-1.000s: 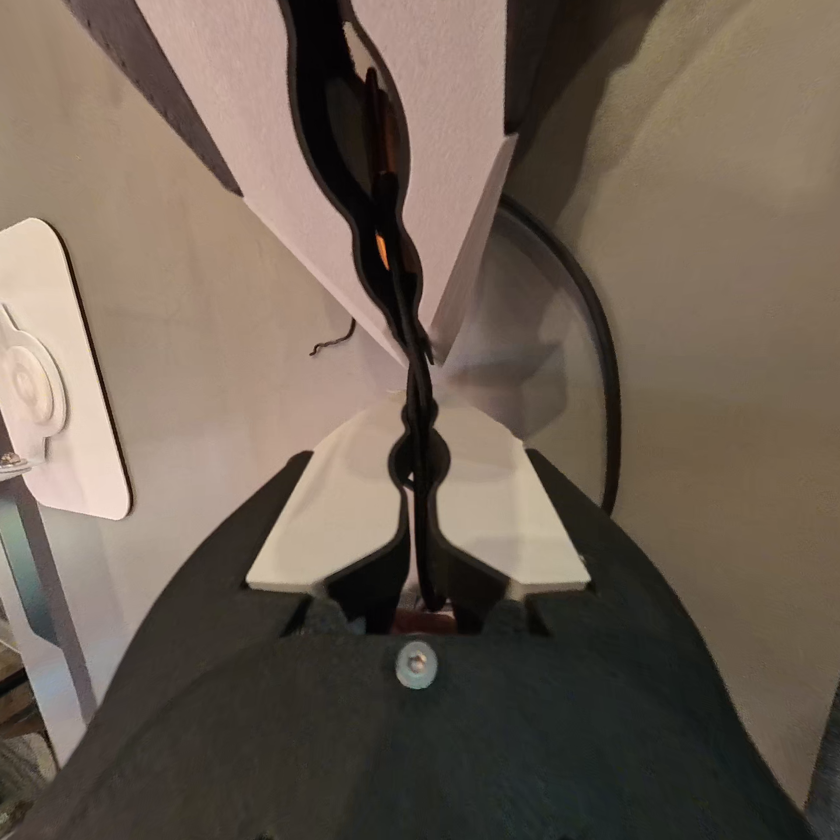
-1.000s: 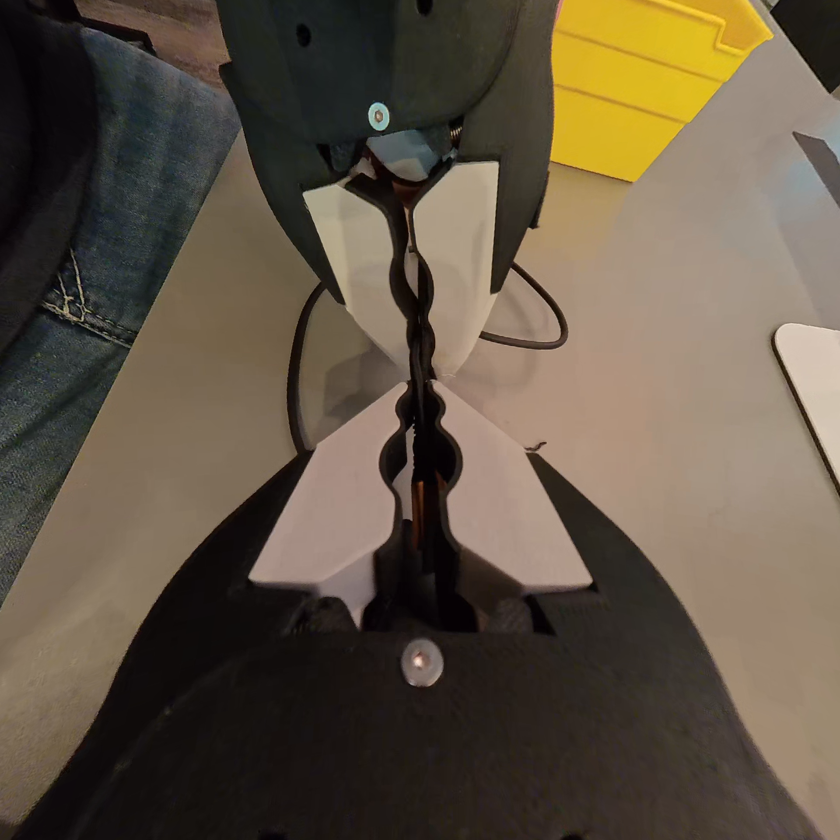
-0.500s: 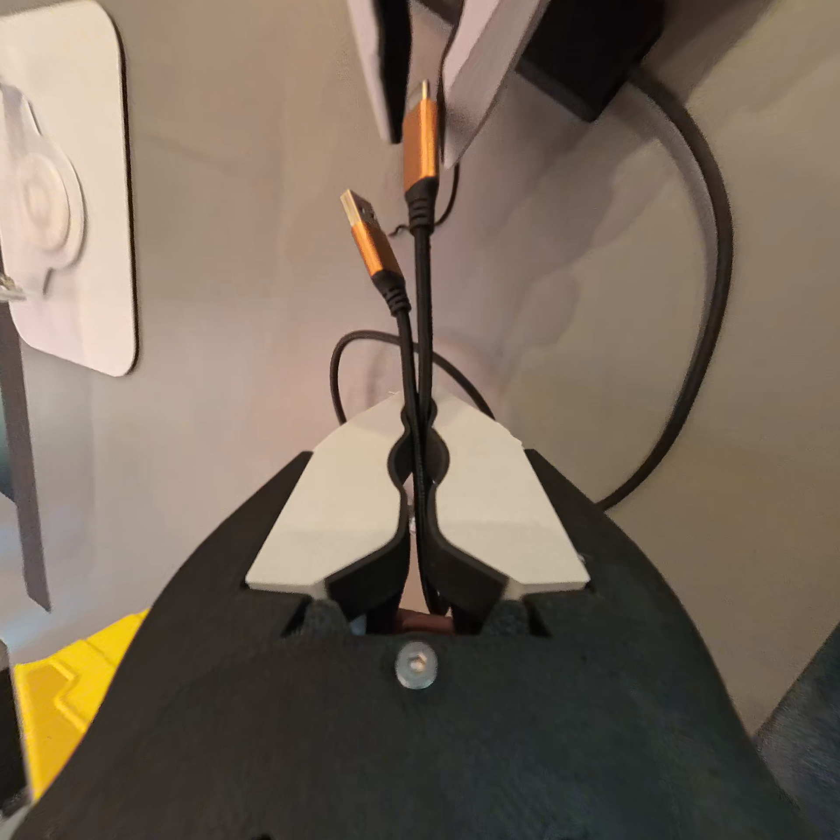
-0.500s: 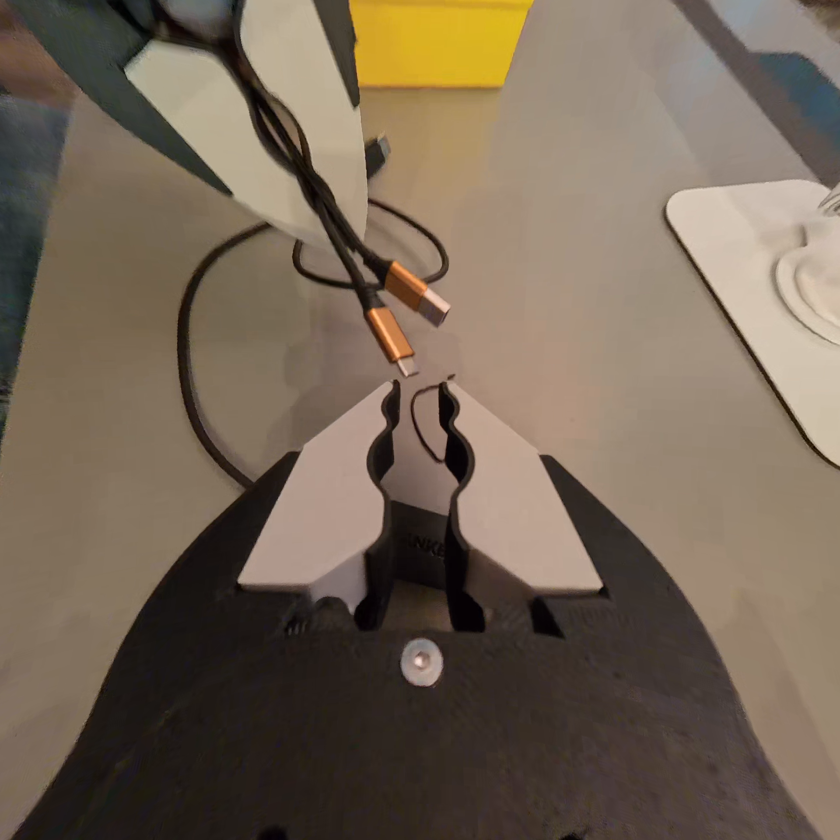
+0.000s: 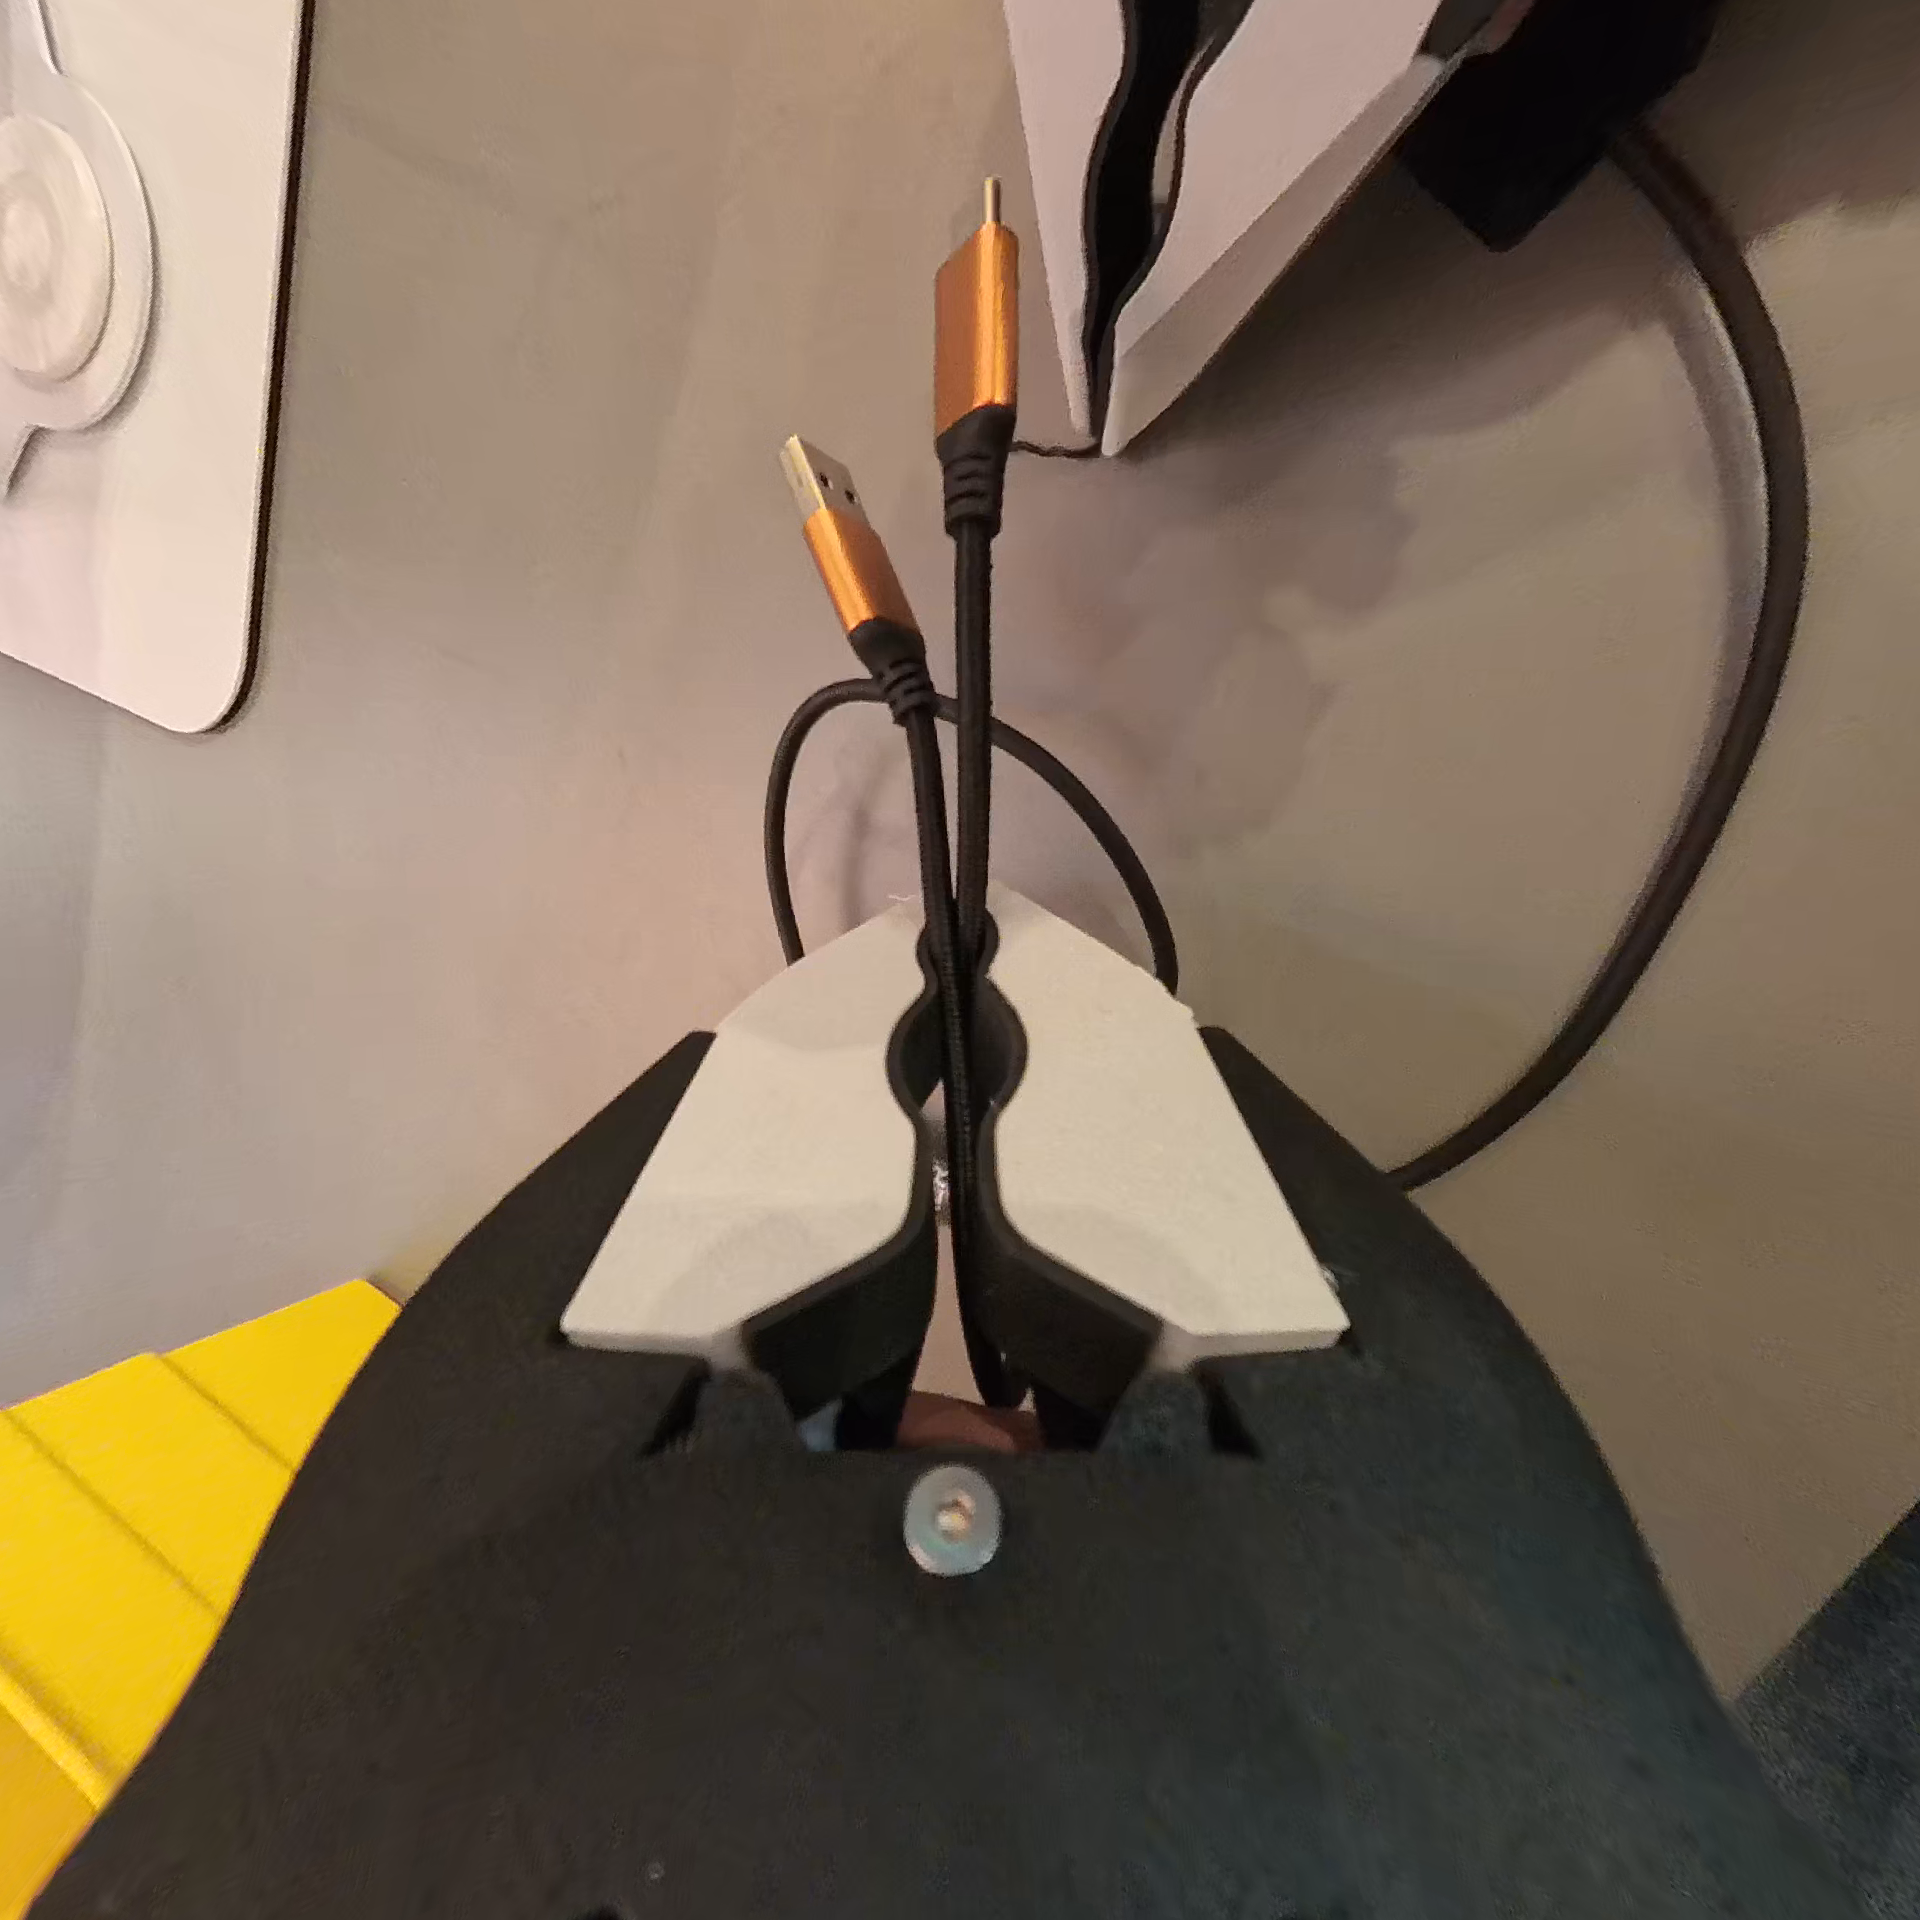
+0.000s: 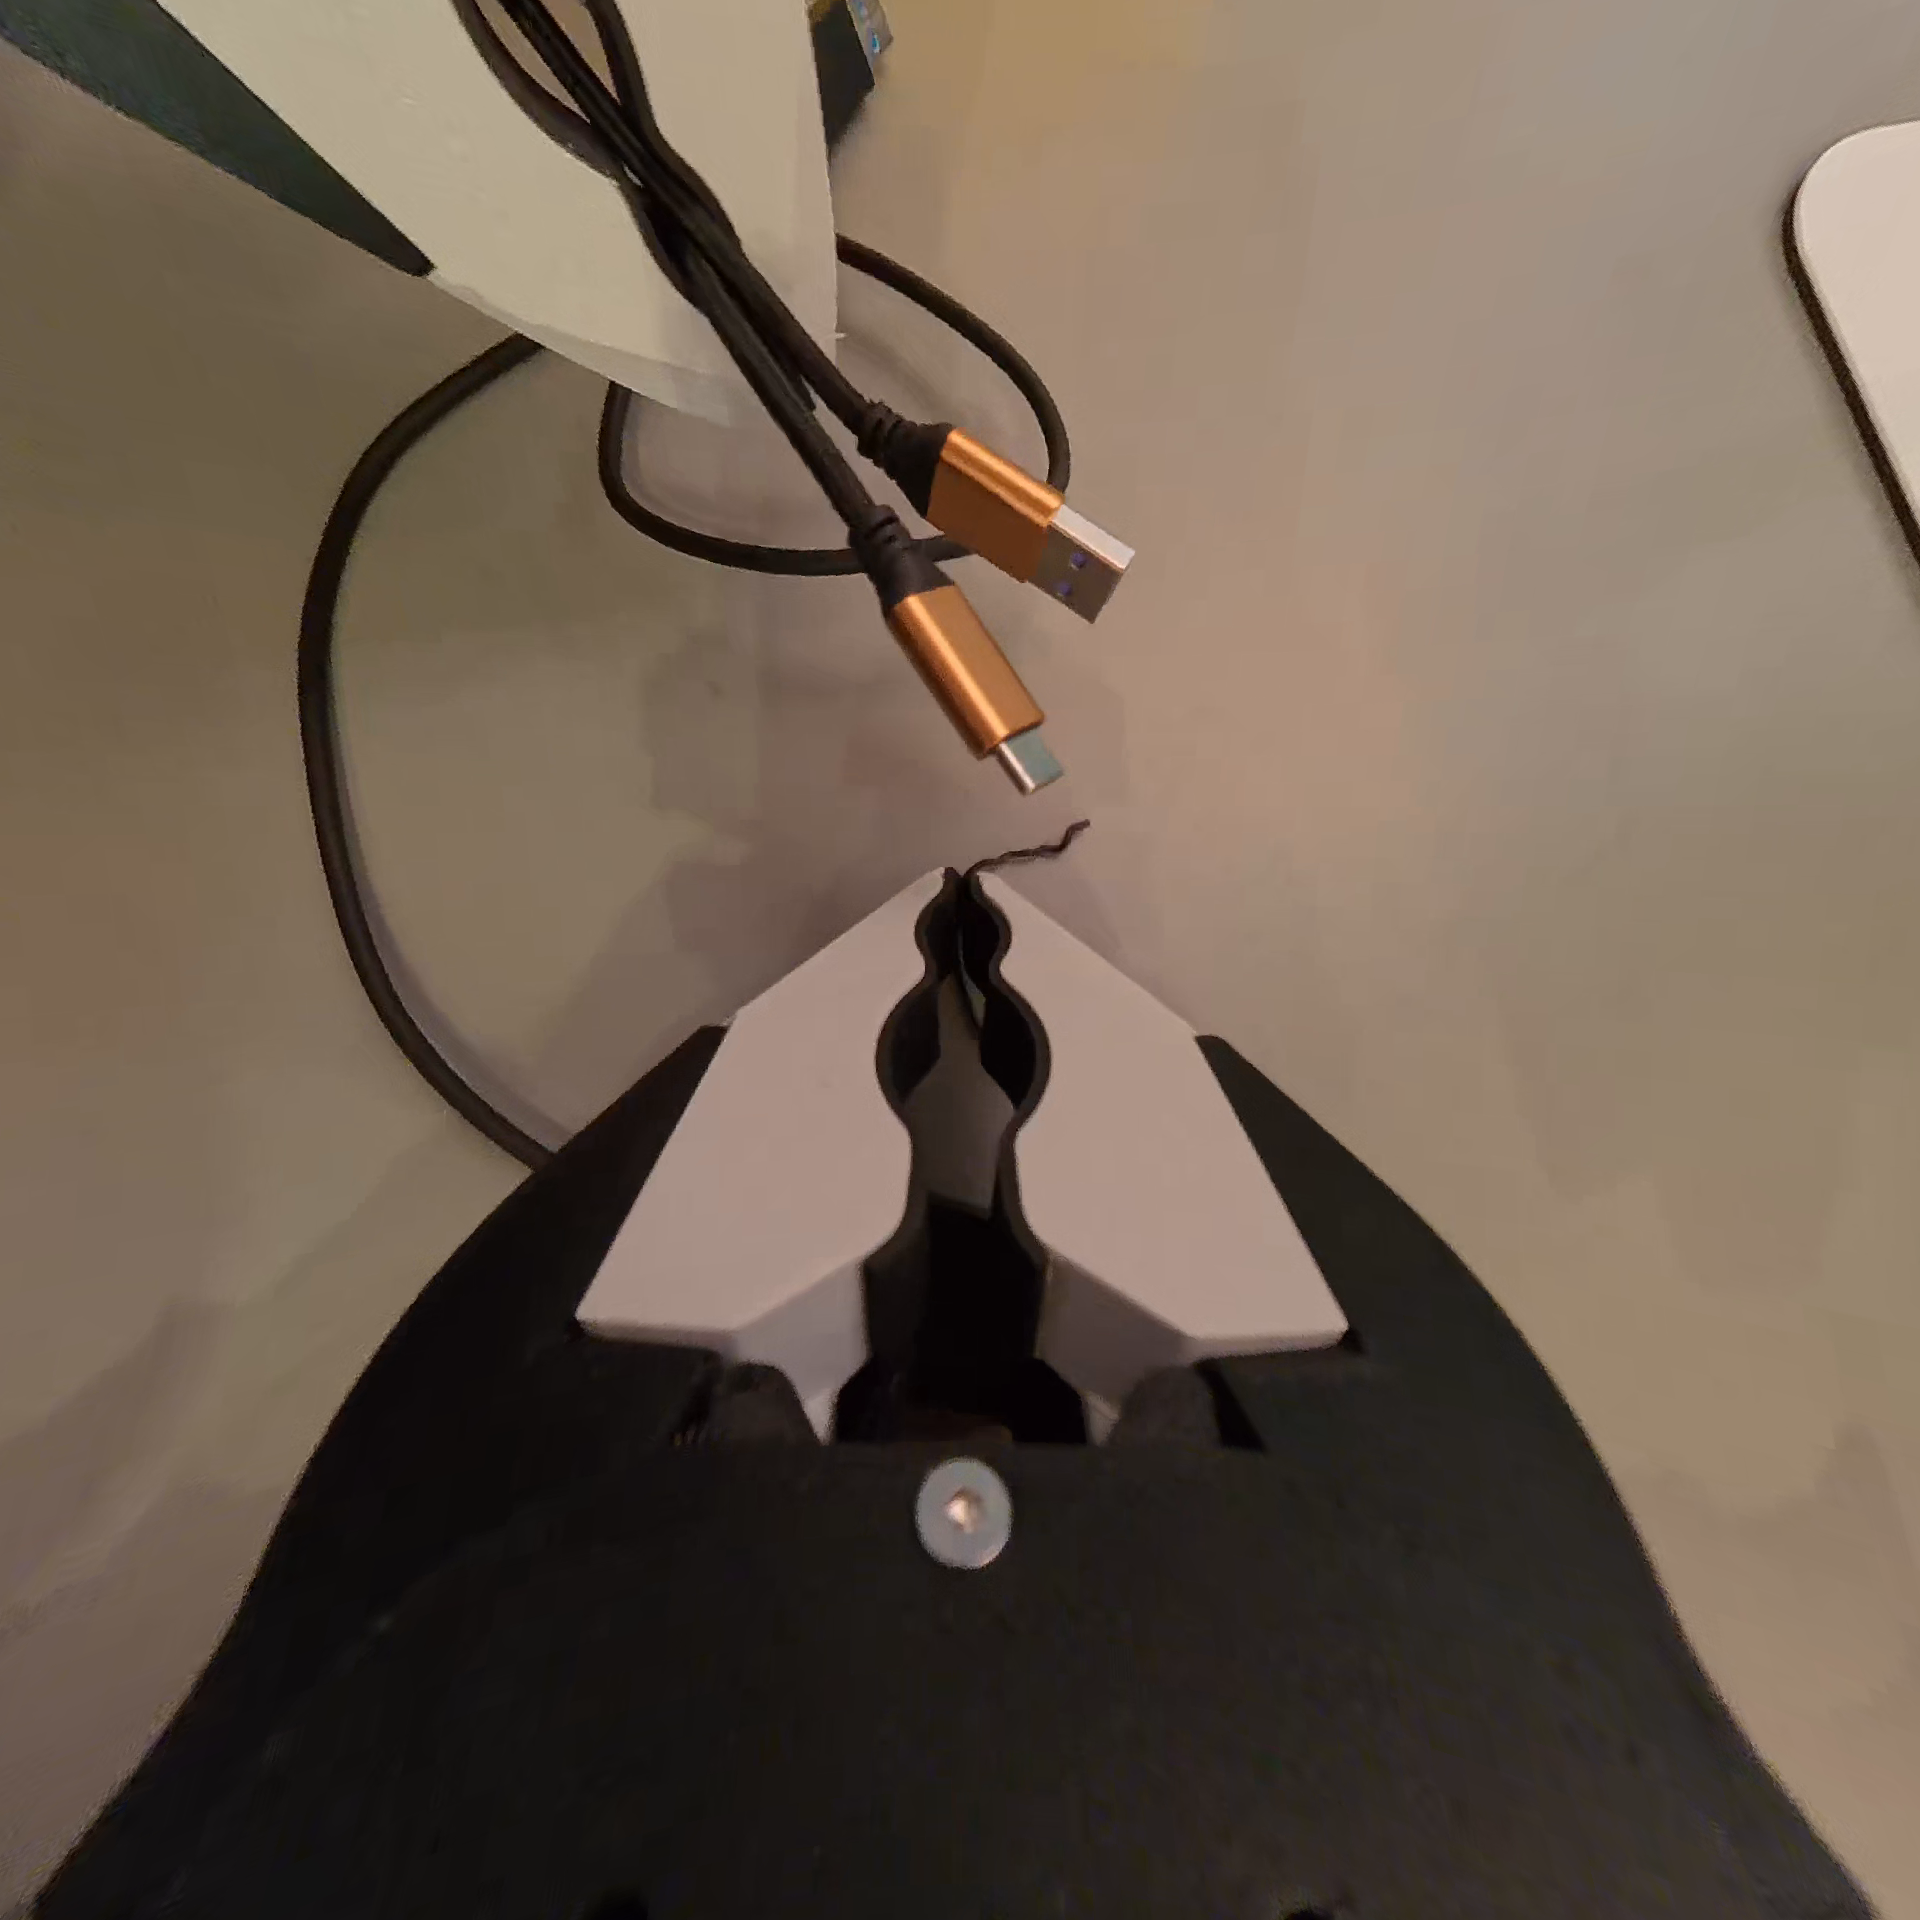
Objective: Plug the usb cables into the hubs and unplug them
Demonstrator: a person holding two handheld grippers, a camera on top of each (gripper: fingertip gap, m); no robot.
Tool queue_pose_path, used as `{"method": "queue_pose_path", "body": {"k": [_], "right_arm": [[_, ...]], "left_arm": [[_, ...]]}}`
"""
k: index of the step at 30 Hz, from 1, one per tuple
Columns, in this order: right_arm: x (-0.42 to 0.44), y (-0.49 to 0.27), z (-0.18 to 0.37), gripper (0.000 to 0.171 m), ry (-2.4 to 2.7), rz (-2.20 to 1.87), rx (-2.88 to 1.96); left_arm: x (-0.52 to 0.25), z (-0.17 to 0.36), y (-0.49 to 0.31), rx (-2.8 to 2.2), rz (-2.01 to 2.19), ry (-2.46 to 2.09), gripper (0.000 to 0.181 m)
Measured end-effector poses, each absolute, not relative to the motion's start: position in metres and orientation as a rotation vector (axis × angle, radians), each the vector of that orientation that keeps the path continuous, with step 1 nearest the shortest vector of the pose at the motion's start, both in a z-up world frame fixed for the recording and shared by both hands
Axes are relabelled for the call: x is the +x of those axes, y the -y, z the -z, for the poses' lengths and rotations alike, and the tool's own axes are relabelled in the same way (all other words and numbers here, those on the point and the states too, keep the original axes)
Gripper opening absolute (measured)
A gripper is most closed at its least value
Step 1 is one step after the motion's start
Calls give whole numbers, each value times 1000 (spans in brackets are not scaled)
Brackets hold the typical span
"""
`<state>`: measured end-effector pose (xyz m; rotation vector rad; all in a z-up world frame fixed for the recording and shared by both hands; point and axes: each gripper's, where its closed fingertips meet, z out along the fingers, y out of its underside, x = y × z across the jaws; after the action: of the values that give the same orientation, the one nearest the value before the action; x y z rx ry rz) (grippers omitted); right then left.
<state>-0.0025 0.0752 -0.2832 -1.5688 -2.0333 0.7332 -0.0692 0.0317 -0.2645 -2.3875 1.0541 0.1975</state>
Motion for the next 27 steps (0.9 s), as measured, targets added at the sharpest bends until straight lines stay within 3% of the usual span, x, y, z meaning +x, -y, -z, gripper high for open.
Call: {"method": "queue_pose_path", "body": {"k": [13,22,27], "right_arm": [[2,-56,228,0,1862,-1117,-1454],[-7,-55,278,12,2055,-761,-1512],[-11,-58,284,3,2048,-733,-1586]], "left_arm": [[-71,267,-36,-2407,-203,-1003,0],[-74,271,-38,-2419,-217,-1000,0],[-83,266,-37,-2432,-192,-948,0]]}}
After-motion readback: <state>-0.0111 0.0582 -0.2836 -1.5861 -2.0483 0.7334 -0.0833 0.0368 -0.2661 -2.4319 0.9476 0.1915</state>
